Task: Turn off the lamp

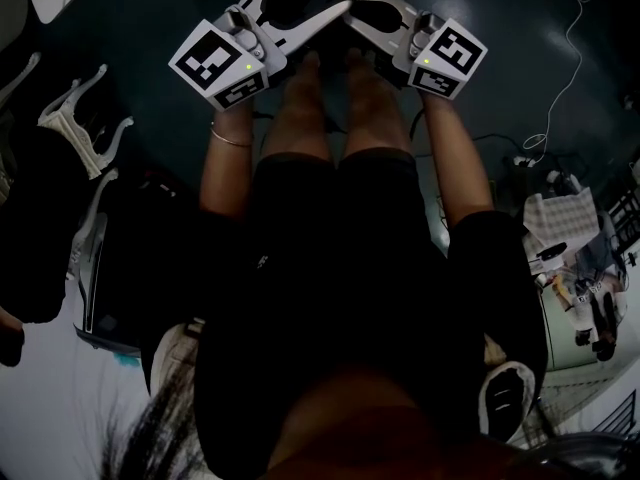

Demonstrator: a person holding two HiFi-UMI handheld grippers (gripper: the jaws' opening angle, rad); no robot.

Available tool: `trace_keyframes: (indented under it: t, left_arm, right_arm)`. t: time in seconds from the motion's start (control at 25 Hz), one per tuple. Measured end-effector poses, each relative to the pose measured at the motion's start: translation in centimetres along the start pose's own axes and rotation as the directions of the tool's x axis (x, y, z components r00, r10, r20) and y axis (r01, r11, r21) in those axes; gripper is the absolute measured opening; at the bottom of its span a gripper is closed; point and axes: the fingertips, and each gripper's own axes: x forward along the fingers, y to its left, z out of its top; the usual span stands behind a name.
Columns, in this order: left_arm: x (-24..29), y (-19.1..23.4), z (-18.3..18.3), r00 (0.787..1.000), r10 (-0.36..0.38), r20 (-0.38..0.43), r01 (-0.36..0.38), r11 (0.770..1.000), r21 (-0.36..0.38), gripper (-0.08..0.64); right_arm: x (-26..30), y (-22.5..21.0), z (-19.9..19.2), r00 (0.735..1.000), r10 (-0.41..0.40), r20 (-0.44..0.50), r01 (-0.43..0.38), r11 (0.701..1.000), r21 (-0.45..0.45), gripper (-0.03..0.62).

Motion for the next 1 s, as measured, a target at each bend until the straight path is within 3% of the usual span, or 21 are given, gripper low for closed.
trace_keyframes:
  t: [0.16,1.0]
  left_arm:
    - [-0.33,0.21,-0.24,1.0,0.006,-0.009,-0.006,1.0,-0.022,0.098]
    - [0.2,-0.48,-0.94,0.999,-0.012,-0.038,0.011,0.999,-0.035,0.092]
  right_arm:
    - [0.51,0.05,-0.32,1.0,0.008,0.005,-0.008,1.0,0.019,0.011]
    - [-0.3,0.16,-0.79,0.999,-0.02,0.031,0.018,0.998,0.052,0.011]
